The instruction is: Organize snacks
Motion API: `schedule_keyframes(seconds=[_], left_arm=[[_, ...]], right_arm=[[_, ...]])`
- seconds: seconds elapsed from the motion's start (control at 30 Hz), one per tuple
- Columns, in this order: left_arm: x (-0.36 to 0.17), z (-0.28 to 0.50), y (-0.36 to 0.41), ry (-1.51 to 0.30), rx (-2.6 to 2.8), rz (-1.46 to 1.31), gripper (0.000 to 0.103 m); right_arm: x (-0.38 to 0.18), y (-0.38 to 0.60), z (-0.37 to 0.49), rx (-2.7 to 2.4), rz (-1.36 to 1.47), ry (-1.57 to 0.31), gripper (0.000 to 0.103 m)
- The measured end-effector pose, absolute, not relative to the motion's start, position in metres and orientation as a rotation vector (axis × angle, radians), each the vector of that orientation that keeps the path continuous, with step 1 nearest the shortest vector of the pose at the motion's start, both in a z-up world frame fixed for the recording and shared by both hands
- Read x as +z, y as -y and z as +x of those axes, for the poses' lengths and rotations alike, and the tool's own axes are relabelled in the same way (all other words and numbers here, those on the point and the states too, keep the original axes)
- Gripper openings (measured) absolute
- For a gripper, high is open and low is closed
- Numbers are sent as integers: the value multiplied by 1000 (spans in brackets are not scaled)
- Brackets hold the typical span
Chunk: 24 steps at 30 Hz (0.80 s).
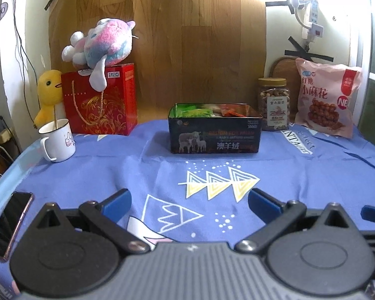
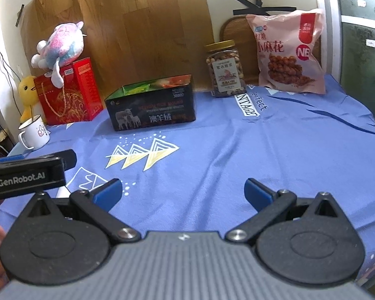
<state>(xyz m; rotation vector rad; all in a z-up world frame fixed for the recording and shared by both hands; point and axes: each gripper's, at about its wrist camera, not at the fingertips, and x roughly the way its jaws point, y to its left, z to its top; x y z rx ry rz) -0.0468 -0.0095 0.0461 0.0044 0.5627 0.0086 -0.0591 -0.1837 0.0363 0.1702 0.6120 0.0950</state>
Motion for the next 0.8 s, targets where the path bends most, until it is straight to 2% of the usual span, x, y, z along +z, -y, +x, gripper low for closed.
schedule_keyframes(seconds=[0.47,0.8], left_arm=[[53,-59,11,-502,-1,6,103],[41,-36,29,-553,-7,43,103]], right_arm=[[35,193,-71,100,195,-626,103],[31,218,-74,54,260,-631,103]])
